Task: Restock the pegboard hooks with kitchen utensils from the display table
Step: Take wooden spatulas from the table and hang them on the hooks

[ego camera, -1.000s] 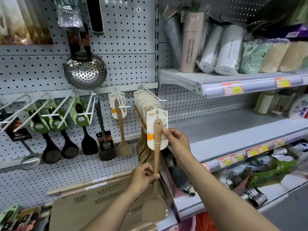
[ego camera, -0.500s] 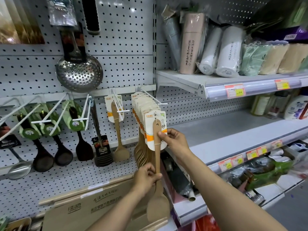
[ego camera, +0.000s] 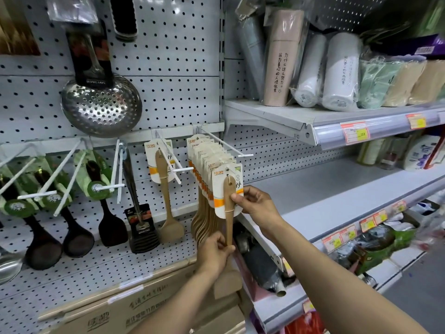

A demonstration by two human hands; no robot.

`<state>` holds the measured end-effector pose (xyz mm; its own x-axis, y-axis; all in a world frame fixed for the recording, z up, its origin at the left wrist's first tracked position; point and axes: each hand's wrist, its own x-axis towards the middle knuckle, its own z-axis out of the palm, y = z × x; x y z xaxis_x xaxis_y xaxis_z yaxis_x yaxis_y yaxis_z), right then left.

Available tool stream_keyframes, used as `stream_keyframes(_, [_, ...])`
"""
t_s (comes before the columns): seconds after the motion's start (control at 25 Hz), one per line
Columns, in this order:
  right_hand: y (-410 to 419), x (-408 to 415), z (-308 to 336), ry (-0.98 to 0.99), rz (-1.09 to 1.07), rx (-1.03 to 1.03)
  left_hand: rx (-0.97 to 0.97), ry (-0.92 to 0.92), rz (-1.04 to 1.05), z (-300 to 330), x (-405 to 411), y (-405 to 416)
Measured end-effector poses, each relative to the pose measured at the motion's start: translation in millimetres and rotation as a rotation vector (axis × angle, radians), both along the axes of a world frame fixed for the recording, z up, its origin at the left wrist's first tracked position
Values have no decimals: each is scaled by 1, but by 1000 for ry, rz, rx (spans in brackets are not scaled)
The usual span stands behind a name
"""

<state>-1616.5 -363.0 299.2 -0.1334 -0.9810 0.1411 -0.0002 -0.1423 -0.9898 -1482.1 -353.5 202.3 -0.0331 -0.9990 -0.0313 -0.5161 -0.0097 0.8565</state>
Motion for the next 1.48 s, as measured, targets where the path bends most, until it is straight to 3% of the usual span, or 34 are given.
stream_keyframes(0.36, [17, 4, 3, 7, -29, 127, 2, 14, -48, 14, 10, 10])
stream_keyframes(0.48, [27, -3, -2, 456, -198, 162, -79, -42, 4, 37, 32, 29])
stream_keyframes(0.56, [43, -5, 9, 789, -183, 148, -143, -86, 28, 60, 52, 47])
stream_keyframes(0.68, [76, 5, 43, 1251, -80, 30, -253, -302, 24, 102, 90, 83])
stream_keyframes(0.8, [118, 37, 76, 1517, -31, -193, -320, -562, 52, 139, 135, 131])
stream_keyframes(0.92, [161, 83, 93, 1573, 22, -361, -369, -651, 153, 160, 178, 185])
stream_keyframes(1.24, [247, 240, 104, 1437, 246, -605, -434, -758, 395, 172, 325, 329])
stream_keyframes(1.48, [303, 415, 112, 1383, 430, -750, -392, -785, 547, 171, 484, 417])
